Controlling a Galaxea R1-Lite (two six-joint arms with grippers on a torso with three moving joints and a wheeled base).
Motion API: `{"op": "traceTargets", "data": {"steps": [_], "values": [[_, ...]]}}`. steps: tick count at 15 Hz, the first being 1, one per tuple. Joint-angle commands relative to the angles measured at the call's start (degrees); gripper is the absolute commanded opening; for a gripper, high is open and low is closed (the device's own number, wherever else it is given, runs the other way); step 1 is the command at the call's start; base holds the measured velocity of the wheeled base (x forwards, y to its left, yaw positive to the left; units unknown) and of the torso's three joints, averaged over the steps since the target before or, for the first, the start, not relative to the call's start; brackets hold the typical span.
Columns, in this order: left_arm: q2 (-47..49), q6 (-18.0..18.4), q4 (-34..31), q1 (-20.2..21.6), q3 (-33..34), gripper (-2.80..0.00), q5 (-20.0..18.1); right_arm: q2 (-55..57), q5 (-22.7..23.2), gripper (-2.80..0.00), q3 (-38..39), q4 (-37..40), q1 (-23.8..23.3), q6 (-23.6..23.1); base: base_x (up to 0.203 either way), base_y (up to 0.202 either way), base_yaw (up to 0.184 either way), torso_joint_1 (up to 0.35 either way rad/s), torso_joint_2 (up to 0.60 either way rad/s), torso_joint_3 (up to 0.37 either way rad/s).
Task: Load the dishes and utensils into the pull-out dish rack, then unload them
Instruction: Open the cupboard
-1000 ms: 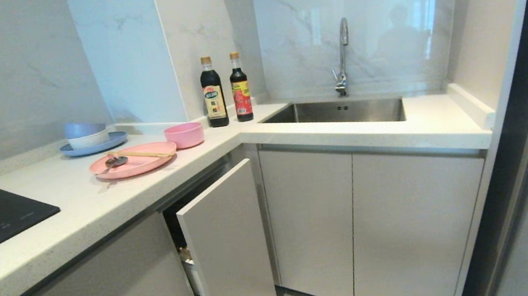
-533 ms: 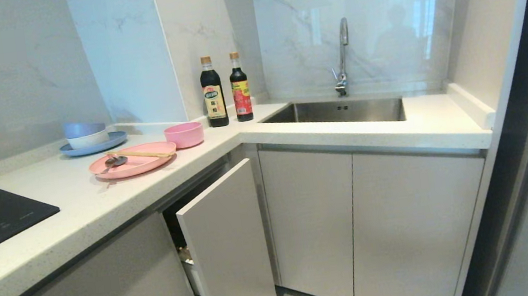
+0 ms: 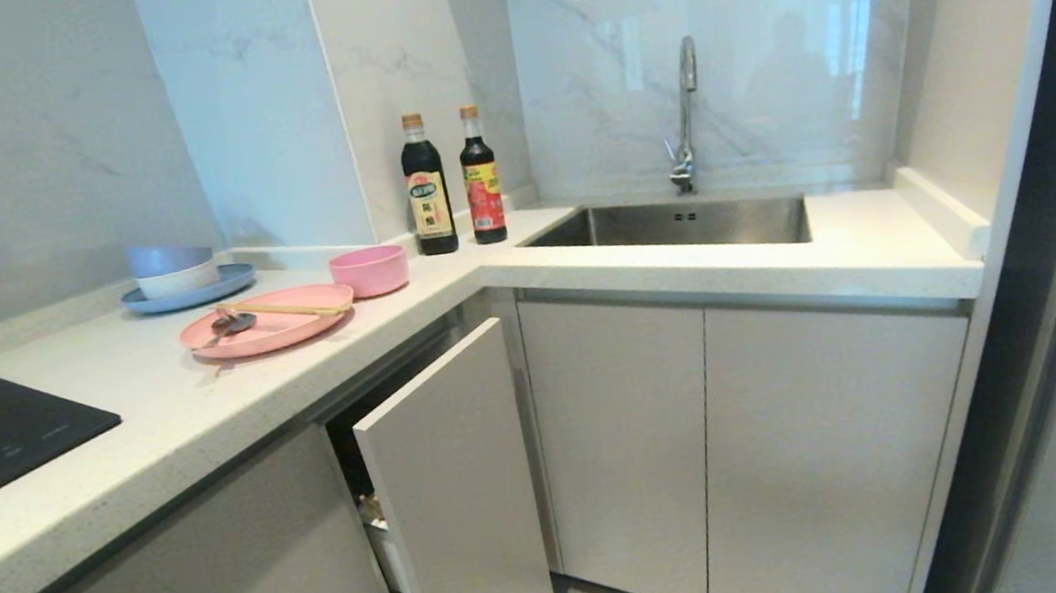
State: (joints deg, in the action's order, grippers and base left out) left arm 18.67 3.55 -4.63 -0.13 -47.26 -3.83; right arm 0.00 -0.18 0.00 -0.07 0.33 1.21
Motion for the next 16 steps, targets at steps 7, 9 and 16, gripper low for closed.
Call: {"op": "traceTargets", "data": {"steps": [7, 9, 16], "values": [[45.97, 5.63, -14.77, -3.78, -29.41, -2.8, -3.49, 0.0, 0.0, -2.8, 0.09, -0.01, 0.03, 0.02, 0.0, 0.0, 0.0, 0.0, 0.0, 0.0], [54.83, 5.22, -19.74, -6.01, -33.58, -2.8, -4.45, 0.0, 0.0, -2.8, 0.09, -0.01, 0.02, 0.02, 0.0, 0.0, 0.0, 0.0, 0.0, 0.0], [77.2, -2.45, -34.04, -17.72, -49.26, -2.8, -2.69, 0.0, 0.0, -2.8, 0.09, -0.01, 0.02, 0.02, 0.0, 0.0, 0.0, 0.0, 0.0, 0.0]]}}
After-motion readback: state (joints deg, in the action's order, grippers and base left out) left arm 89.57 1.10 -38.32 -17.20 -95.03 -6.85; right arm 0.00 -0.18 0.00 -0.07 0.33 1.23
